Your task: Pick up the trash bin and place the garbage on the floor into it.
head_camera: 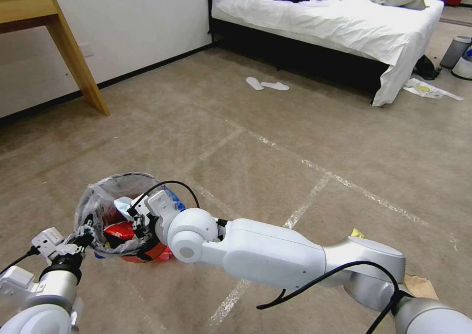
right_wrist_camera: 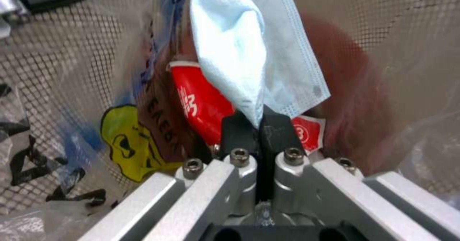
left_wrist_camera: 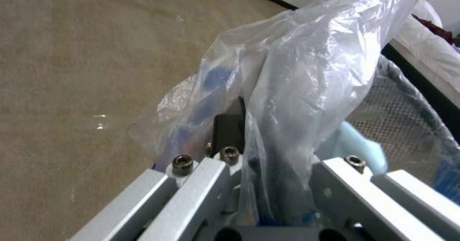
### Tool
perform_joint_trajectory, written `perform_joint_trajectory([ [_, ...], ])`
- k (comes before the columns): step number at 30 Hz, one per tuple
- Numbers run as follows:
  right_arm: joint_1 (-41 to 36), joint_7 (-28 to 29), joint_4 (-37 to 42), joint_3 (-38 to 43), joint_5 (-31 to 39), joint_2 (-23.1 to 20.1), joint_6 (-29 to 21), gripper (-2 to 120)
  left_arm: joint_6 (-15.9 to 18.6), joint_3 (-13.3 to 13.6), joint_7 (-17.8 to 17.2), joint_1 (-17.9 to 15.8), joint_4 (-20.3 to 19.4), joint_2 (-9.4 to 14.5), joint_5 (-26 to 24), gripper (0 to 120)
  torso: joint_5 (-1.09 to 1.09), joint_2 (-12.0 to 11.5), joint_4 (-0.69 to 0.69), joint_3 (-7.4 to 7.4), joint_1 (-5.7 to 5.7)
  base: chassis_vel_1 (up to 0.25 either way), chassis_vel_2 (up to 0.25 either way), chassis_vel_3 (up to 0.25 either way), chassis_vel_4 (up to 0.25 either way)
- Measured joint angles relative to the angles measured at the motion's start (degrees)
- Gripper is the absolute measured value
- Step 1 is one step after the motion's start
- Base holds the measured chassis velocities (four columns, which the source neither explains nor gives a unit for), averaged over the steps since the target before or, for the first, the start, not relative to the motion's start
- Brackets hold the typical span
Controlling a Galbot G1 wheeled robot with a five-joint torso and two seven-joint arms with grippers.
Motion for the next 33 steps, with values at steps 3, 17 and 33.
perform_joint_trajectory([
  [3, -0.25, -0.01, -0.06, -0.22, -0.18, 0.03, 0.02, 6, -0.01, 0.08, 0.00, -0.08, 0.11, -0.01, 0.04, 3, 0.00, 0.00, 0.00, 0.00, 0.00, 0.000, 0.000, 0.000, 0.000],
  [17, -0.38, 0.02, 1.19, -0.61, -0.09, -0.62, -0.32, 59, -0.12, 0.21, -0.02, -0.45, 1.14, -0.27, 0.24, 3, 0.01, 0.00, 0.00, 0.00, 0.00, 0.000, 0.000, 0.000, 0.000],
  [33, -1.15, -0.20, 4.10, 1.58, 0.10, -1.49, 0.32, 100, -0.43, 0.29, 0.06, -0.74, 2.23, -0.41, 0.66, 3, 0.00, 0.00, 0.00, 0.00, 0.00, 0.000, 0.000, 0.000, 0.000],
])
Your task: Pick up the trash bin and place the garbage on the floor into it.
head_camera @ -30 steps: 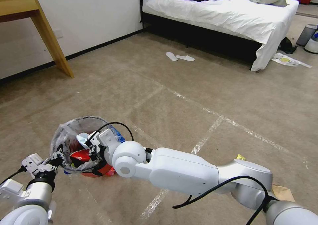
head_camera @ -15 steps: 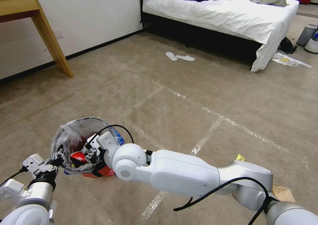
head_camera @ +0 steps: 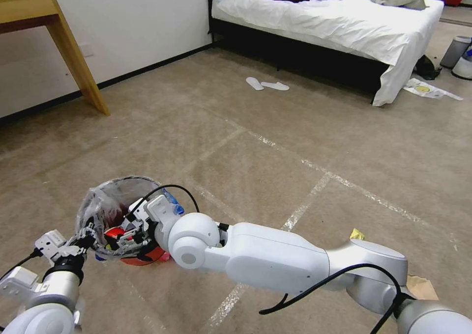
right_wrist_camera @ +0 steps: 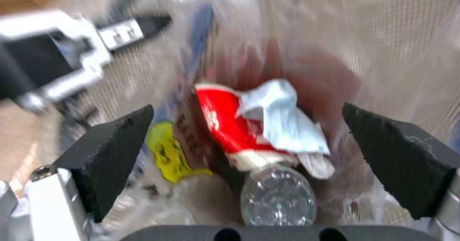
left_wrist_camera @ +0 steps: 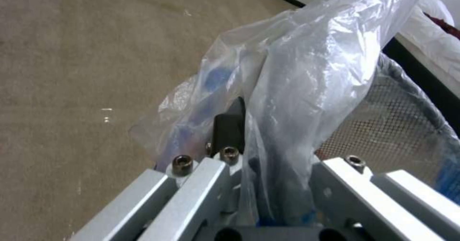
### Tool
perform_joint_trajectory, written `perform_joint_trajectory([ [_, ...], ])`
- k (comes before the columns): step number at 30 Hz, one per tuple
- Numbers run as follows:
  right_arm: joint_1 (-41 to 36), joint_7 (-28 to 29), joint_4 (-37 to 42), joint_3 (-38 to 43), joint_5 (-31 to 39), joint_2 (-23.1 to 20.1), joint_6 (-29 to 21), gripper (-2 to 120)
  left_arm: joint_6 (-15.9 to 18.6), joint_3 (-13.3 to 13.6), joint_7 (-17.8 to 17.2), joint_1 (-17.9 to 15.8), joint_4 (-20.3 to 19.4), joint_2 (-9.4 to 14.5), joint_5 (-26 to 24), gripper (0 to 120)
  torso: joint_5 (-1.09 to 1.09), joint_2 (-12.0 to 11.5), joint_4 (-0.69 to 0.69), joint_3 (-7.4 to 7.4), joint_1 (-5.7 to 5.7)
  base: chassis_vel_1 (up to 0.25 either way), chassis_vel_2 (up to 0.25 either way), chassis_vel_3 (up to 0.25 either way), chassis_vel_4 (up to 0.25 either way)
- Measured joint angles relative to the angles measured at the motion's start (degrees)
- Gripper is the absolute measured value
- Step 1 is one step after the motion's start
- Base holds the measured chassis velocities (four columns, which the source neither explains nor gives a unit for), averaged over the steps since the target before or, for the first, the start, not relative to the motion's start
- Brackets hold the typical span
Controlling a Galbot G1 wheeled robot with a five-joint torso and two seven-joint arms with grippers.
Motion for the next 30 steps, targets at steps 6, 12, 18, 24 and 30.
perform_joint_trajectory([
  [6, -1.17, -1.50, 2.33, 2.59, -0.12, -0.58, 2.05, 100, -0.02, -0.28, 0.00, -0.08, 0.01, 0.13, 0.01, 3, 0.00, 0.00, 0.00, 0.00, 0.00, 0.000, 0.000, 0.000, 0.000],
  [12, -2.86, -3.44, 5.19, 5.42, -0.98, -1.31, 5.08, 100, -0.02, -0.72, -0.05, 0.16, -0.10, 0.30, -0.06, 3, 0.00, 0.00, 0.00, 0.00, 0.00, 0.000, 0.000, 0.000, 0.000],
  [18, -4.28, -6.87, 7.89, 8.38, -3.01, -2.53, 10.19, 100, -0.02, -1.01, -0.17, 0.18, -0.21, 0.32, -0.10, 3, 0.00, 0.00, 0.00, 0.00, 0.00, 0.000, 0.000, 0.000, 0.000],
  [24, -5.56, -10.33, 10.51, 11.76, -3.92, -4.17, 14.99, 100, -0.02, -1.31, -0.22, 0.28, -0.23, 0.37, -0.12, 3, 0.00, 0.00, 0.00, 0.00, 0.00, 0.000, 0.000, 0.000, 0.000],
  [30, -8.63, -16.68, 13.75, 17.53, -6.67, -6.65, 23.70, 100, -0.02, -1.83, -0.31, 0.29, -0.41, 0.48, -0.25, 3, 0.01, 0.00, 0.00, 0.00, 0.00, 0.000, 0.000, 0.000, 0.000],
])
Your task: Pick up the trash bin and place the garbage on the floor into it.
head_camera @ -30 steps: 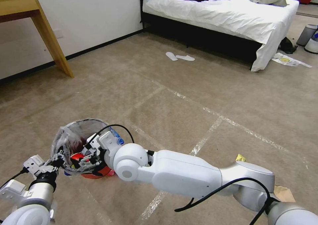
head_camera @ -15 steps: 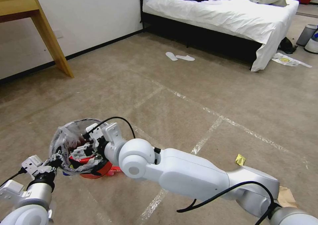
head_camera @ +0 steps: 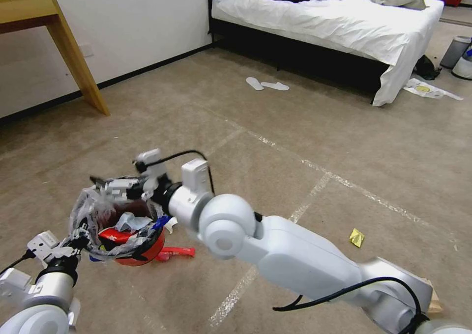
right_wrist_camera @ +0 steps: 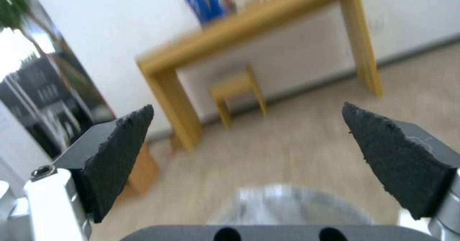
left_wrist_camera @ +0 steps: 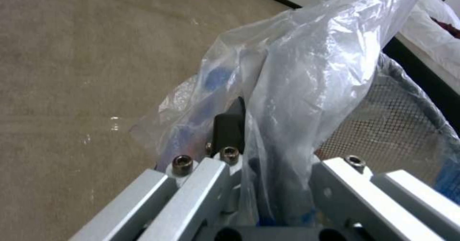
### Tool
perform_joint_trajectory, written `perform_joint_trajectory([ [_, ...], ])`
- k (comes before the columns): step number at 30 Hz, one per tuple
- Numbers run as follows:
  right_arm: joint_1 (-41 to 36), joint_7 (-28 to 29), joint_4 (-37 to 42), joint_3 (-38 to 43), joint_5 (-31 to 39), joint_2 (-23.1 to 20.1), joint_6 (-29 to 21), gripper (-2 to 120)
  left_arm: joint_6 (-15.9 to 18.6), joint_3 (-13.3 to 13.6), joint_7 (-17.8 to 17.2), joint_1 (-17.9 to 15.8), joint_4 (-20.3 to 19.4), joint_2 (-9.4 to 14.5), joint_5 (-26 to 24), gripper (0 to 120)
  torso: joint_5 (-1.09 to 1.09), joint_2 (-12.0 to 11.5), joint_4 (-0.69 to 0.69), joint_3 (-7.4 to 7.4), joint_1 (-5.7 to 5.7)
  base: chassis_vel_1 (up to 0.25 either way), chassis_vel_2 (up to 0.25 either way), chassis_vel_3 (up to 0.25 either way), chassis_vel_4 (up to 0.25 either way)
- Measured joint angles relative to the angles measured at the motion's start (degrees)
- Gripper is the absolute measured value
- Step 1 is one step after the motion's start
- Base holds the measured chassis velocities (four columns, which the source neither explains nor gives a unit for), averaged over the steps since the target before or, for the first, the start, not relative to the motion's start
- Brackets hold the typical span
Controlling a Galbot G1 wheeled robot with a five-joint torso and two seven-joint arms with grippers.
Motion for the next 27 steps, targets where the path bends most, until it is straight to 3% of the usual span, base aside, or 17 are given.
perform_joint_trajectory([
  [13, -7.10, -10.40, 2.13, 15.21, -8.73, -4.56, 14.62, 100, 0.00, -1.68, -0.21, 0.07, -0.60, 0.50, -0.48, 3, 0.01, 0.00, 0.01, 0.00, 0.00, 0.000, 0.000, 0.000, 0.000],
  [18, -11.42, -15.08, 1.16, 23.96, -13.97, -8.58, 20.93, 100, 0.00, -2.24, -0.23, 0.19, -0.72, 0.61, -0.54, 3, 0.01, 0.00, 0.00, 0.00, 0.00, 0.000, 0.000, 0.000, 0.000],
  [27, -18.89, -17.00, 1.41, 35.05, -18.96, -11.93, 24.36, 100, -0.10, -2.27, -0.23, 0.00, -0.81, 0.33, -0.42, 3, 0.01, 0.00, 0.00, 0.00, 0.00, 0.000, 0.000, 0.000, 0.000],
])
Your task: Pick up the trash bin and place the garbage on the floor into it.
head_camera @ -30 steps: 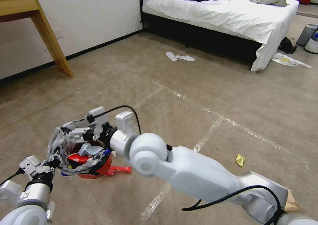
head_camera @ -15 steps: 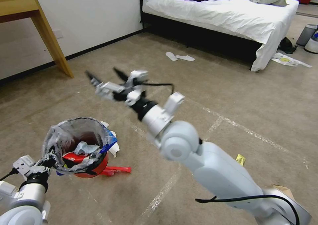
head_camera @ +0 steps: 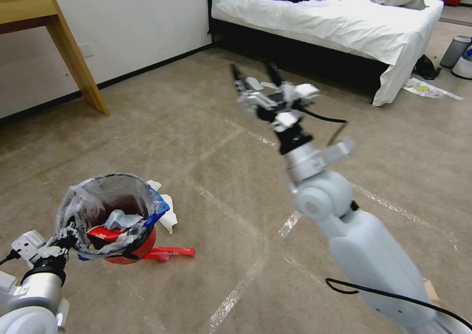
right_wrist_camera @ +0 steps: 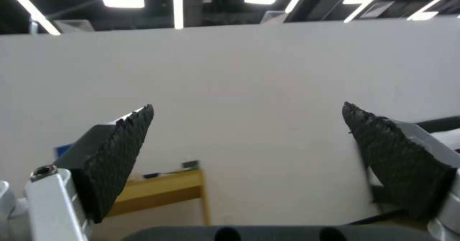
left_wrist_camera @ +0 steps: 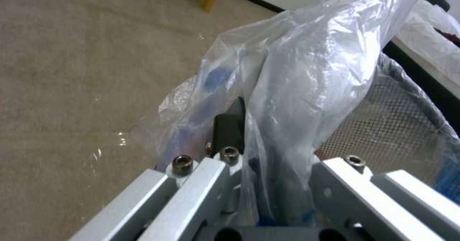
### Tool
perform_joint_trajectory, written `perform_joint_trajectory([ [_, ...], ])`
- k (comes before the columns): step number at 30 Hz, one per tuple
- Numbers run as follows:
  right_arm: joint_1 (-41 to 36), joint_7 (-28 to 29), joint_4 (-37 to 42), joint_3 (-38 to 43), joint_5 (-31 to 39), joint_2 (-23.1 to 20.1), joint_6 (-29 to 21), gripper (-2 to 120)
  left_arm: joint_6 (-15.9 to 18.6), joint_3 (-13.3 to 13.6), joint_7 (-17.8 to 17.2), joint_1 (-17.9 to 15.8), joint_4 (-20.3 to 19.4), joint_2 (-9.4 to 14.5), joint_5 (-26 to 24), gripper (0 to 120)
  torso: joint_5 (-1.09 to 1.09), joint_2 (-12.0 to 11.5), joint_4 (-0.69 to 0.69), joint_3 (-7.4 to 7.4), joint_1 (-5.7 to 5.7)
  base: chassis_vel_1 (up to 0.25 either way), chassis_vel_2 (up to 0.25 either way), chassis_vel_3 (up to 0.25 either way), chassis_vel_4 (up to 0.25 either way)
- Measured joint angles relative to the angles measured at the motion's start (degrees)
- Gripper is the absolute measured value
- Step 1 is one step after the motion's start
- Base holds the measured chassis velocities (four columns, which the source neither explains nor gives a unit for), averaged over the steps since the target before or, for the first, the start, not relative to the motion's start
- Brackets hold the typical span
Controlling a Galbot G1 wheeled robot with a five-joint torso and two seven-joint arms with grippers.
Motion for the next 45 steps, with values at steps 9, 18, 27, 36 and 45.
perform_joint_trajectory([
  [9, -6.89, -0.38, -0.70, 6.05, -7.00, -0.50, 3.07, 100, -0.30, -0.09, 0.07, 0.02, -0.54, -0.60, 0.65, 3, -0.01, 0.00, 0.01, 0.00, 0.00, 0.000, 0.000, 0.000, 0.000],
  [18, -14.19, -0.38, -0.86, 14.34, -12.84, 2.80, 5.44, 100, -0.63, -0.28, 0.29, -0.05, -1.57, -1.27, 1.79, 3, -0.01, 0.00, 0.00, 0.00, 0.00, 0.000, 0.000, 0.000, 0.000],
  [27, -23.25, -0.06, 2.39, 21.61, -16.24, 7.19, 7.53, 100, -1.21, -0.14, 0.95, -0.26, -1.77, -1.96, 3.06, 3, -0.02, 0.00, 0.00, 0.00, 0.00, 0.000, 0.000, 0.000, 0.000],
  [36, -27.75, -0.07, 2.13, 22.81, -21.00, 10.10, 10.52, 100, -1.67, -0.23, 1.30, 0.04, -2.14, -2.27, 4.73, 3, -0.02, 0.00, 0.00, 0.00, 0.00, 0.000, 0.000, 0.000, 0.000],
  [45, -29.48, 0.01, 1.98, 22.44, -22.83, 10.59, 10.62, 100, -2.20, -0.73, 1.64, -0.08, -1.48, -2.26, 5.16, 3, -0.02, 0.00, 0.01, 0.00, 0.00, 0.000, 0.000, 0.000, 0.000],
])
